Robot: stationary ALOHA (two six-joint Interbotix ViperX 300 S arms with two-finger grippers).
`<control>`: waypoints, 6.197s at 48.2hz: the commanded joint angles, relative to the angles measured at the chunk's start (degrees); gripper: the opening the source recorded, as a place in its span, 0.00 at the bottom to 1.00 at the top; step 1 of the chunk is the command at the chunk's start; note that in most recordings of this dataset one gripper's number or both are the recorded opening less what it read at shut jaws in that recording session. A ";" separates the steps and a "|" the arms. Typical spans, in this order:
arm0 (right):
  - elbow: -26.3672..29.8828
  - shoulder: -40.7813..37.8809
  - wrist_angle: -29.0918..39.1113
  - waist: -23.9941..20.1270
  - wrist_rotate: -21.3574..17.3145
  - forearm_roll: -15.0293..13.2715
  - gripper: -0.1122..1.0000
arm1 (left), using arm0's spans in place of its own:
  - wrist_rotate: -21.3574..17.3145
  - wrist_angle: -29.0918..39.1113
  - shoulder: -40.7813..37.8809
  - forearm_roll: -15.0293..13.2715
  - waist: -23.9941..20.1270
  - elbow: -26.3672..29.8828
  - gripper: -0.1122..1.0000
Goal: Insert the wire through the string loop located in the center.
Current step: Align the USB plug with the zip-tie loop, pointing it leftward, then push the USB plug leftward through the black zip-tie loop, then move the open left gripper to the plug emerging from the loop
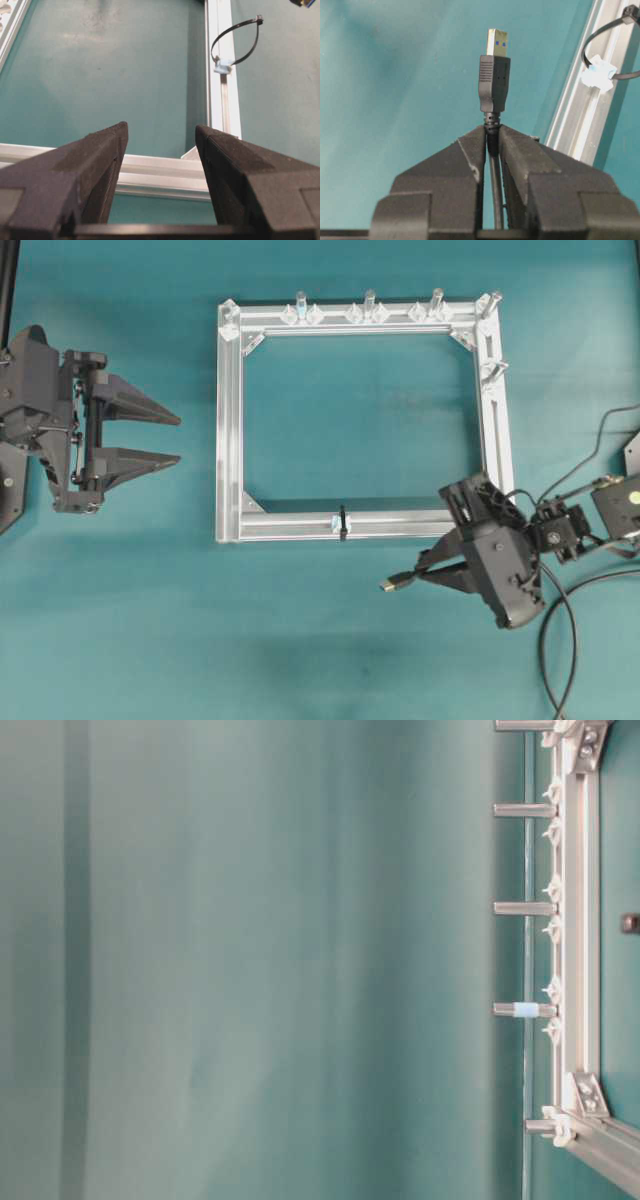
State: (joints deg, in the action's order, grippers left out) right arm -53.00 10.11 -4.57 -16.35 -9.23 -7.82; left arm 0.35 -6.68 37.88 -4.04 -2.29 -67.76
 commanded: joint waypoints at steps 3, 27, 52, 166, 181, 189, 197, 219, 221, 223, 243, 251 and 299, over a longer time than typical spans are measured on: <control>0.44 1.41 -0.26 0.44 -0.09 0.18 0.19 | -0.09 -0.26 0.09 0.18 0.18 1.14 0.63; -0.26 1.41 0.00 8.44 -2.20 1.23 0.19 | -0.09 -0.26 0.09 0.09 0.26 1.41 0.63; -0.26 0.70 6.06 8.96 -6.77 1.23 0.19 | -0.09 -0.18 0.09 0.09 0.18 1.41 0.63; 13.18 -12.30 5.36 8.96 -6.77 -0.88 0.19 | -0.18 -0.26 0.09 0.18 0.18 1.41 0.63; 15.03 -13.45 5.36 9.05 -6.77 -0.88 0.19 | -0.18 -0.26 0.09 0.18 0.18 1.41 0.63; 15.73 -13.97 5.36 9.14 -6.68 -0.88 0.19 | -0.18 -0.26 0.09 0.18 0.26 1.49 0.63; 16.08 -14.24 5.36 9.23 -6.68 -1.05 0.19 | -0.18 -0.26 0.09 0.18 0.26 1.67 0.63; 16.08 -14.33 5.36 9.23 -6.68 -1.05 0.19 | 2.55 2.55 -0.26 0.00 1.23 2.29 0.63; 16.00 -14.33 5.36 9.23 -6.68 -1.14 0.19 | 2.90 3.34 -0.44 0.00 1.49 2.55 0.63; 16.00 -14.24 5.36 9.23 -6.68 -1.23 0.19 | 2.99 3.87 -0.62 0.09 1.85 2.72 0.63; 16.08 -14.24 5.27 9.23 -6.68 -1.76 0.19 | 2.64 6.50 -11.60 0.18 4.13 10.20 0.63; 16.17 -14.24 5.27 9.23 -6.68 -1.76 0.19 | 2.46 6.50 -18.37 0.44 4.83 13.62 0.63; 15.82 -14.41 4.39 9.14 -6.68 -1.85 0.19 | 2.46 24.96 -40.25 0.88 7.56 36.21 0.63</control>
State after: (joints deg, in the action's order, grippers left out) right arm -38.06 -4.92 0.35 -7.03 -16.00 -9.40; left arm 2.90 17.31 -2.46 -3.43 5.10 -34.01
